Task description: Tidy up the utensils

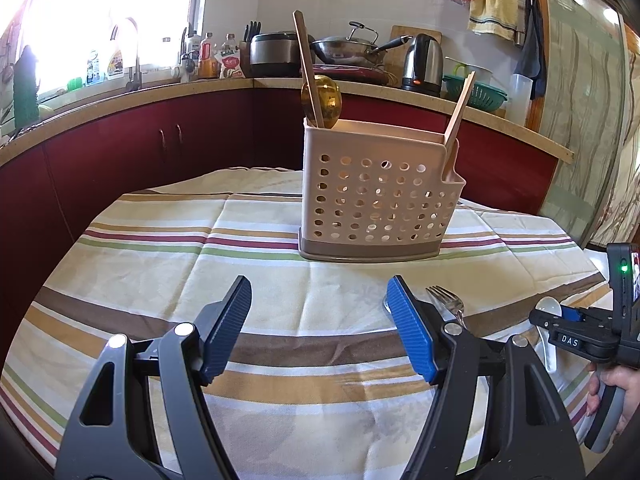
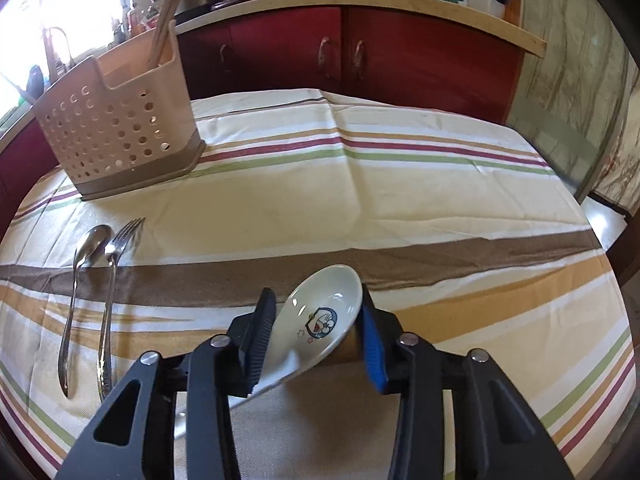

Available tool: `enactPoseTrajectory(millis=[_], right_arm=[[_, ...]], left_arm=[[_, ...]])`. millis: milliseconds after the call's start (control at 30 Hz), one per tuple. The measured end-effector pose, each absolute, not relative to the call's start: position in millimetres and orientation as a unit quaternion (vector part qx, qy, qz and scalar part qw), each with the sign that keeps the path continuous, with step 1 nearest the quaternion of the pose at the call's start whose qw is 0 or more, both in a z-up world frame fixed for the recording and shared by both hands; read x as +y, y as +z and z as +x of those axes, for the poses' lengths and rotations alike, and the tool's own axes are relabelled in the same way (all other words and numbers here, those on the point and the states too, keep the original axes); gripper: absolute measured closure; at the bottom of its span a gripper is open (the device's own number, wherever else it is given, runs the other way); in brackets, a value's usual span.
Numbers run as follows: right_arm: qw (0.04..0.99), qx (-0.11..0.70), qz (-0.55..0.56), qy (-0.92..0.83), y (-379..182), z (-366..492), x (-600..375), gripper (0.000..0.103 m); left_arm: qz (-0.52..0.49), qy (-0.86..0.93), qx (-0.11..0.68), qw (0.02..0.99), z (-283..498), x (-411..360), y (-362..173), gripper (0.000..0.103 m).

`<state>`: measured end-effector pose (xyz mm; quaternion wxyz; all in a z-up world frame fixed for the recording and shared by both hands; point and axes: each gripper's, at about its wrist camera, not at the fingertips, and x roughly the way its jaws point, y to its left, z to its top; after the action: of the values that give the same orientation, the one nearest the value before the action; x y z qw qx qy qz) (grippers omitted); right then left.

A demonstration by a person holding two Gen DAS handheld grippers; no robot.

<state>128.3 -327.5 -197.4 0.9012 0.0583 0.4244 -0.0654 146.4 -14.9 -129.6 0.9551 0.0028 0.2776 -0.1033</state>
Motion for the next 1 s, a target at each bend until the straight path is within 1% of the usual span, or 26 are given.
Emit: enactPoseTrajectory(millis=[33, 67, 133, 367, 567, 800, 933, 1000], right_arm=[[0.903, 0.421, 0.056, -0.062, -194.3, 128.2, -326.7, 0.088], [0.905, 0.419, 0.054, -0.056, -191.7, 129.3, -325.5, 0.091], [0.907, 0.416, 0.047, -0.048, -188.9, 132.9, -321.1, 0.093], [0.928, 0.368, 0.044, -0.022, -166.1, 133.0, -308.7, 0.093], [0.963, 0.267, 0.029, 0.008, -121.8, 145.7, -295.0, 0.093], [0.991, 0.124, 0.008, 0.054, -69.1, 186.7, -275.6, 0.093], [0.994, 0.064, -0.004, 0.085, -60.1, 213.8, -263.6, 0.093], [0.994, 0.049, -0.012, 0.092, -62.2, 226.3, -257.4, 0.093]], left_arm=[[0.004, -0.103, 0.277, 0.955, 146.5, -15.3, -130.0, 0.034], [0.004, -0.103, 0.276, 0.956, 146.4, -15.2, -129.9, 0.034], [0.004, -0.104, 0.275, 0.956, 147.1, -15.6, -129.9, 0.034], [0.001, -0.103, 0.273, 0.957, 148.7, -13.7, -127.6, 0.034], [-0.011, -0.105, 0.267, 0.958, 156.0, -10.4, -122.6, 0.034], [-0.015, -0.103, 0.265, 0.959, 163.6, -7.8, -120.8, 0.034], [-0.019, -0.100, 0.263, 0.960, 171.1, -5.6, -118.8, 0.034], [-0.021, -0.098, 0.263, 0.960, 175.2, -3.5, -118.2, 0.034]])
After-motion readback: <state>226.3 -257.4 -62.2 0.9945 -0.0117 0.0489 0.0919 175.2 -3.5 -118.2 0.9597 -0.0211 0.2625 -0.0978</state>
